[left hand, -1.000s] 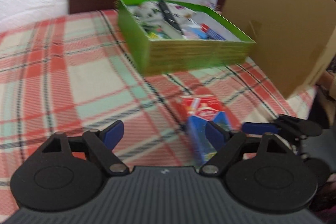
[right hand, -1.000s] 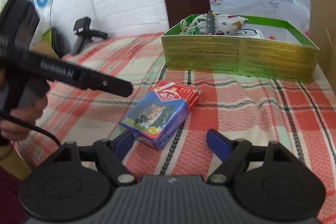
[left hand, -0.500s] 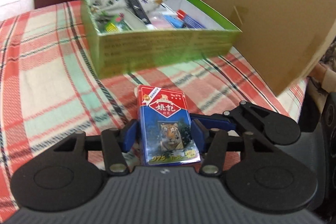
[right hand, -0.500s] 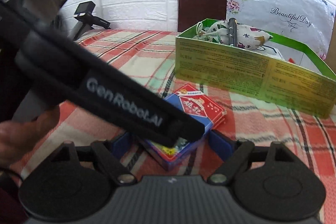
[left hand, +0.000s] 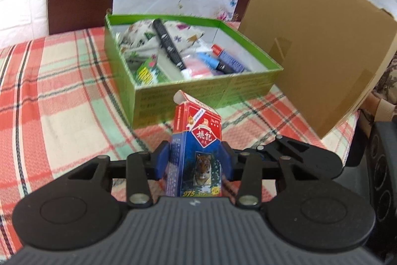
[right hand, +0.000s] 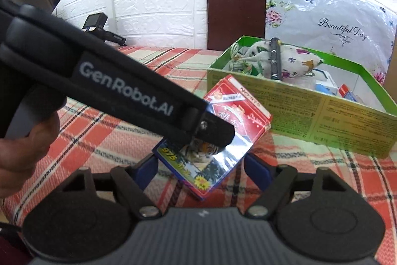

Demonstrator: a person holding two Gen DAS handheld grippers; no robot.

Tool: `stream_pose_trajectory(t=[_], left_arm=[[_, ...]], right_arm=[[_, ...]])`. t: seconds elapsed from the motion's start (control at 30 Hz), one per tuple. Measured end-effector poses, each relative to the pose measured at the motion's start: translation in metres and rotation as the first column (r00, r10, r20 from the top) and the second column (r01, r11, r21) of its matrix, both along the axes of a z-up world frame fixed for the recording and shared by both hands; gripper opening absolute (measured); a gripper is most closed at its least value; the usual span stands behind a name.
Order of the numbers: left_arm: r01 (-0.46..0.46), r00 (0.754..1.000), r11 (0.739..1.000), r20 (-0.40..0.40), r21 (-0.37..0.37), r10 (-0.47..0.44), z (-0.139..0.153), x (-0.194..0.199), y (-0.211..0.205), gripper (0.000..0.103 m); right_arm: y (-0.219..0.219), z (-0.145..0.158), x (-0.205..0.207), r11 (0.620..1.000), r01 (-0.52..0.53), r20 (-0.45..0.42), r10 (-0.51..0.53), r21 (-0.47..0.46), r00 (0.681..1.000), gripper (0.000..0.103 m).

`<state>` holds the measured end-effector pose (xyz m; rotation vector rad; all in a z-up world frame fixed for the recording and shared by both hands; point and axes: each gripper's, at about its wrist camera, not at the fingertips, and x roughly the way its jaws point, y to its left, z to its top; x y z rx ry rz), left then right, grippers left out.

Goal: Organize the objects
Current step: 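Grasp the card pack with the left tool and lower it into the green box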

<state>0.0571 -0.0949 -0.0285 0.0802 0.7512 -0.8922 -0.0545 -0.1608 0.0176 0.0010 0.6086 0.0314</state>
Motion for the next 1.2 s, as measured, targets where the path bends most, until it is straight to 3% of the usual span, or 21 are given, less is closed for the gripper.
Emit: stream_pose_trajectory(t=[0.33,0.67,1.2], left_arm=[[0.039,0.992,0.997,0.124,-0.064,-0.031,0.043,-0.002,-0.013,0.045],[0.079,0.973,0.994,0.224,-0.077,-0.060,0.077,0.012,-0.053,0.045],[0.122,0.955,0.992,0.276,-0.036,-0.107,0.086,0.052,-0.116,0.045]], right_arm=[[-0.012,0.033,-0.004,0.997,0.069,0.135,-0.065,-0.025,0.989,0.076],[-0.042,0.059,0.011,0.987,0.153,0.243,-0.138,-0.045,0.960,0.076],[-0.102,0.055,0.051,0.966,0.258,0.284,-0.246,-0.005,0.927,0.076]])
